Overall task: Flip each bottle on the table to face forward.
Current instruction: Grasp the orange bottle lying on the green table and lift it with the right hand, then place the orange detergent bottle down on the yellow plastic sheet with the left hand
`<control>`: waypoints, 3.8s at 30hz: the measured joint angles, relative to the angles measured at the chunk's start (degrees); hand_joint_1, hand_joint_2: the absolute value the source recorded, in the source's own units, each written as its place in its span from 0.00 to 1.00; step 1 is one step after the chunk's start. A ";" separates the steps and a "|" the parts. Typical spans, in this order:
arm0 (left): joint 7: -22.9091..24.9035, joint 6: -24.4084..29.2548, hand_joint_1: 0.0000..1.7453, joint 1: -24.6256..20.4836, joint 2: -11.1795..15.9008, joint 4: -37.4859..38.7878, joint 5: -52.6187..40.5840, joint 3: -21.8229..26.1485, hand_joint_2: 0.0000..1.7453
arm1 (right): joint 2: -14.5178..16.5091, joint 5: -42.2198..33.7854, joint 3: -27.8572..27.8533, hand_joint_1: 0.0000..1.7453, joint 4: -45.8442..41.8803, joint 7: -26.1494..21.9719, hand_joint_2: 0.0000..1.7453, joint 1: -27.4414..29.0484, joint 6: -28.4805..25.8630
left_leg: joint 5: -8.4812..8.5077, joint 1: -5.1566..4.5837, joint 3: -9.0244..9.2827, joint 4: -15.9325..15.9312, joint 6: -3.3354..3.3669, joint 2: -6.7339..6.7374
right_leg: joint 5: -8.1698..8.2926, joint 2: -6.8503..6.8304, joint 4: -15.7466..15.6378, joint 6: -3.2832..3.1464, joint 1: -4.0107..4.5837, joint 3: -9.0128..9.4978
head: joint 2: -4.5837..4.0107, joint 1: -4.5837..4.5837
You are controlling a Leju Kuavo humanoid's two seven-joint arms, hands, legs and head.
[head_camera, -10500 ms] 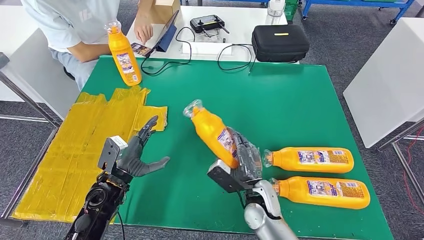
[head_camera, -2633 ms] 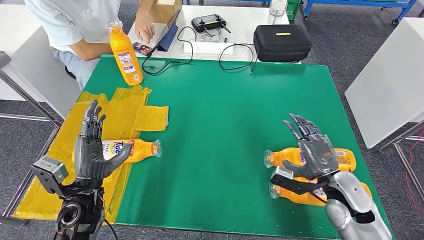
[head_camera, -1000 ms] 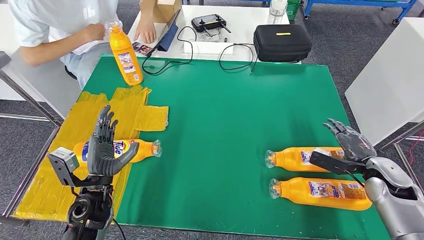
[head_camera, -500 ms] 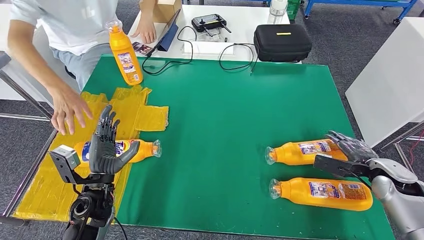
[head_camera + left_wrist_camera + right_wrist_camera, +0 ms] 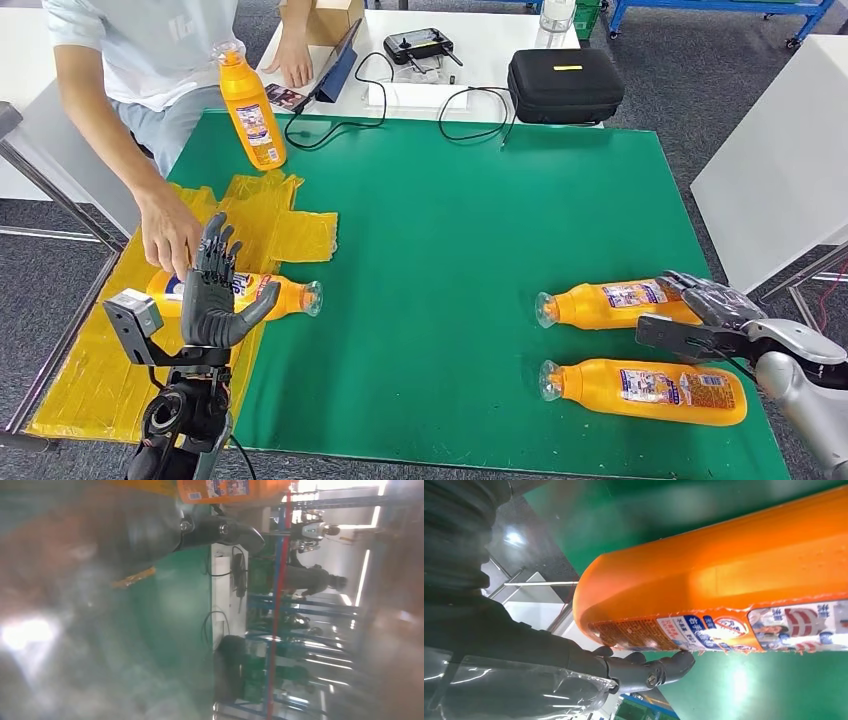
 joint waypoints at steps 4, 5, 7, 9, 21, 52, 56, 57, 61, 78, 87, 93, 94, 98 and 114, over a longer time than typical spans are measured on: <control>0.00 -0.02 0.00 -0.07 0.00 0.28 0.00 0.00 1.00 | 0.39 0.97 0.85 0.00 0.85 0.65 1.00 -0.41 -1.25 | 0.00 0.00 0.00 0.00 0.00 0.00 | 0.00 0.00 0.00 0.00 0.00 0.00 | 0.00 -0.01; 0.00 -0.03 0.00 -0.10 0.00 0.33 0.00 0.00 1.00 | 0.62 1.23 1.08 0.00 1.17 0.72 1.00 -0.54 -1.63 | 0.00 0.00 0.01 0.00 0.00 0.00 | 0.00 0.00 0.00 0.00 0.00 0.00 | 0.00 -0.01; 0.00 -0.05 0.00 -0.14 0.00 0.38 -0.01 0.00 1.00 | 1.01 1.54 1.51 0.00 1.73 0.81 1.00 -0.79 -2.15 | 0.00 0.00 0.01 0.00 0.00 0.01 | 0.00 0.00 0.00 0.00 0.00 0.00 | 0.00 0.00; 0.00 -0.07 0.00 -0.15 0.00 0.39 -0.01 0.00 1.00 | 1.33 2.03 1.86 0.00 2.22 1.01 1.00 -1.08 -2.60 | 0.00 0.01 0.01 0.00 0.00 0.01 | 0.00 0.00 0.00 0.00 0.01 0.00 | 0.00 0.00; 0.52 0.20 0.00 -0.62 -0.13 1.27 0.09 -0.09 1.00 | 8.69 11.13 4.55 0.68 10.17 3.54 1.00 -4.30 -10.28 | -0.03 0.08 0.28 -0.01 -0.03 0.14 | 0.00 0.12 -0.02 -0.01 0.06 0.18 | 0.00 0.02; 4.07 -0.17 0.00 -0.85 -0.67 2.11 -3.60 -2.34 1.00 | 26.71 10.48 -4.36 1.00 6.21 0.44 1.00 0.86 -34.38 | -0.11 0.15 0.65 -0.03 -0.11 0.42 | -0.01 0.42 0.02 -0.04 0.14 0.48 | 0.00 0.00; 4.70 -0.60 0.00 -1.17 -0.72 2.11 -5.62 -4.43 1.00 | 30.88 5.52 -8.09 1.00 0.81 -2.16 1.00 2.26 -35.16 | -0.11 0.14 0.47 -0.03 -0.11 0.40 | -0.03 0.37 0.02 -0.04 0.09 0.34 | 0.00 0.02; 5.02 -0.89 0.00 -1.29 -0.72 2.11 -6.54 -5.11 1.00 | 31.75 4.58 -8.67 1.00 -0.31 -2.66 1.00 2.44 -35.18 | -0.11 0.13 0.43 -0.03 -0.11 0.40 | -0.03 0.37 0.02 -0.04 0.07 0.29 | 0.00 0.01; 6.05 -1.61 0.00 -1.78 -0.72 2.13 -9.61 -8.93 1.00 | 34.95 1.25 -9.62 1.00 -4.62 -3.94 1.00 3.14 -34.52 | -0.12 0.09 0.28 -0.02 -0.11 0.37 | -0.02 0.34 0.01 -0.04 0.02 0.15 | 0.00 0.02; 10.55 -2.93 0.00 -7.89 -0.51 3.37 -7.02 -17.60 1.00 | 44.50 -13.18 -7.89 1.00 -12.70 -10.30 1.00 4.71 -30.66 | -0.11 0.09 0.16 -0.03 -0.11 0.32 | -0.02 0.35 0.03 -0.04 0.06 -0.02 | 0.00 0.01; 11.43 -1.99 0.00 -10.92 -0.52 5.12 -3.62 -19.26 1.00 | 47.71 -14.75 -1.45 1.00 -11.85 -10.74 1.00 4.67 -29.01 | -0.11 0.08 0.09 -0.03 -0.11 0.30 | -0.03 0.33 0.03 -0.04 0.05 -0.07 | 0.00 0.02; 11.38 -1.80 0.00 -11.16 -0.52 5.87 -2.45 -19.30 1.00 | 48.34 -14.26 1.96 1.00 -10.15 -10.75 1.00 4.58 -28.80 | -0.11 0.08 0.07 -0.03 -0.11 0.29 | -0.03 0.33 0.03 -0.04 0.04 -0.08 | 0.00 0.02; 11.34 -1.71 0.00 -11.17 -0.52 5.99 -2.25 -19.30 1.00 | 48.43 -14.08 2.56 1.00 -9.70 -10.71 1.00 4.54 -28.74 | -0.11 0.08 0.07 -0.03 -0.11 0.29 | -0.03 0.33 0.03 -0.04 0.05 -0.08 | 0.00 0.02; 11.25 -1.35 0.00 -11.20 -0.52 6.37 -1.66 -19.30 1.00 | 48.63 -13.15 4.69 1.00 -8.04 -10.62 1.00 4.34 -28.70 | -0.11 0.08 0.07 -0.03 -0.11 0.28 | -0.03 0.33 0.03 -0.04 0.05 -0.08 | 0.00 0.02; 11.22 -1.18 0.00 -11.11 -0.42 7.26 0.54 -19.29 1.00 | 48.64 -8.11 7.83 1.00 -3.92 -9.04 1.00 2.04 -32.27 | -0.10 0.08 0.07 -0.03 -0.11 0.29 | -0.03 0.33 0.03 -0.04 0.05 -0.09 | 0.00 0.03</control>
